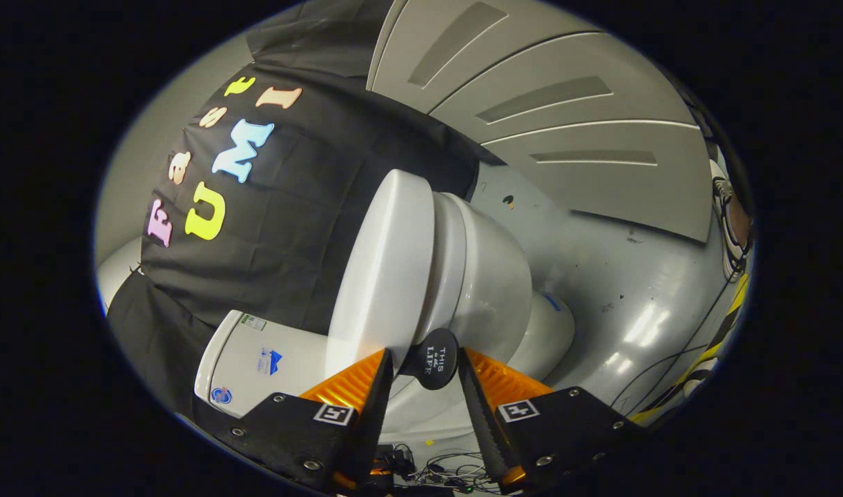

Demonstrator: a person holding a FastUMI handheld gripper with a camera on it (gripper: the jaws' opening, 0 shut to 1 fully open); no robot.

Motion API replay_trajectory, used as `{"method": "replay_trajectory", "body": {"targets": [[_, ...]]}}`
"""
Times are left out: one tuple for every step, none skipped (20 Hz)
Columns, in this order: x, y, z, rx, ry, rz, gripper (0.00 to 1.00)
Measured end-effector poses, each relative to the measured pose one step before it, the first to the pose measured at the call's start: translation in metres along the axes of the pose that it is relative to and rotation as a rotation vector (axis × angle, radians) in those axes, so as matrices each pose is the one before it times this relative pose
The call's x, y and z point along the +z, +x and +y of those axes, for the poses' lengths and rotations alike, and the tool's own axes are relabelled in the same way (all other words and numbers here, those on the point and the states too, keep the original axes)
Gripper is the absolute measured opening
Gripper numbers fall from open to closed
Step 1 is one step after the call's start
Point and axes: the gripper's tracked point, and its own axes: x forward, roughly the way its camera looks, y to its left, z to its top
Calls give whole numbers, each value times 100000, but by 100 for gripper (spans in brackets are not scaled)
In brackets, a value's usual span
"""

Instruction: Open the toilet lid.

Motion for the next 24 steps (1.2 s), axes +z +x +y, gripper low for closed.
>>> {"method": "replay_trajectory", "body": {"targets": [[77,122,78,-52,-361,-525,55],[109,176,-106,-150,-417,-338,48],[120,-1,-55,242,179,-452,44],[5,62,-171,-599,481,-7,40],[-42,192,-191,-161,843,-70,37],[223,-240,-39,184,1222,-409,29],[245,-116,45,423,596,-408,27],[-360,-108,81,-37,-300,-294,24],[122,191,97,311,-184,-249,21],[204,-256,269,543,98,-528,19],[225,-15,225,363,817,-612,16],[-37,-128,-55,-244,963,-43,9],[74,93,6,-219,1349,-701,6],[-91,-43,29,-268,683,-32,3],[-13,84,-15,-503,-677,-52,2],[-229,69,88,-905,-1195,265,1],[36,72,-4,-1006,-163,56,1],[285,-176,-70,-1061,636,106,1],[137,-18,93,-1106,-308,-94,1],[-318,-44,20,-1551,-1621,134,1],[-68,139,104,-1914,-2271,141,1],[-14,-68,53,-2063,-2103,497,1],[248,-103,211,-1314,-340,-154,1],[443,-414,384,-494,-720,-139,1]]}}
